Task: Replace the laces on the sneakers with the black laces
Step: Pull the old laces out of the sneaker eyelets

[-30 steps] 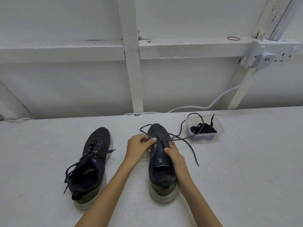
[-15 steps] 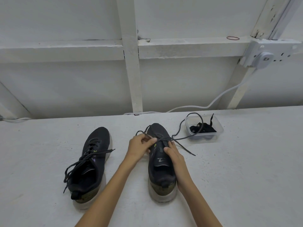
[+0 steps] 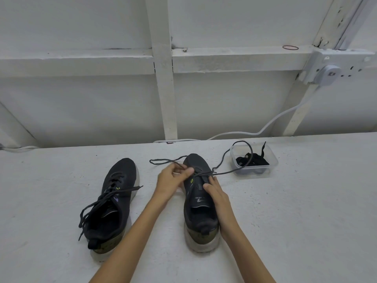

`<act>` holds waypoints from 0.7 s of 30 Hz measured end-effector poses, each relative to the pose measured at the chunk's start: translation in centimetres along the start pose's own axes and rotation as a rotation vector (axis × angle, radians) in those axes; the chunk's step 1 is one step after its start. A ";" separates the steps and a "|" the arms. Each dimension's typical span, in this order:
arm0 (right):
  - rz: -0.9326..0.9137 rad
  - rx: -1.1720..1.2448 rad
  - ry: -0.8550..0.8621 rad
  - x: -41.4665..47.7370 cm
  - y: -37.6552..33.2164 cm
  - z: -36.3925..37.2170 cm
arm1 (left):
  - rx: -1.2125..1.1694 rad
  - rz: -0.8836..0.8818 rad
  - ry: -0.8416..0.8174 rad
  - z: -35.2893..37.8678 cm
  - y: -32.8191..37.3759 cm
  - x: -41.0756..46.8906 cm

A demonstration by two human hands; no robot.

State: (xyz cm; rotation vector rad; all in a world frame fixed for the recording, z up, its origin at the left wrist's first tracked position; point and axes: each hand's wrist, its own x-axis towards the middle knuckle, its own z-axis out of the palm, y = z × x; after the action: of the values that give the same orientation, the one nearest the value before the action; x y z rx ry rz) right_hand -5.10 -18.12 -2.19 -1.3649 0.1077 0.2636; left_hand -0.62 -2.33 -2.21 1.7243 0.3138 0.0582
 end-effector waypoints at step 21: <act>-0.030 -0.005 0.011 0.2 0.3 0.0 | 0.061 0.175 0.126 1.2 -0.3 -1.0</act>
State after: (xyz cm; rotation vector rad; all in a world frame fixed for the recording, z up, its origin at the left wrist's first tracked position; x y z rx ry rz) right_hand -5.00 -18.08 -2.56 -1.3718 0.0963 0.2314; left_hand -1.37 -3.67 -2.61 1.8093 0.2581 0.2884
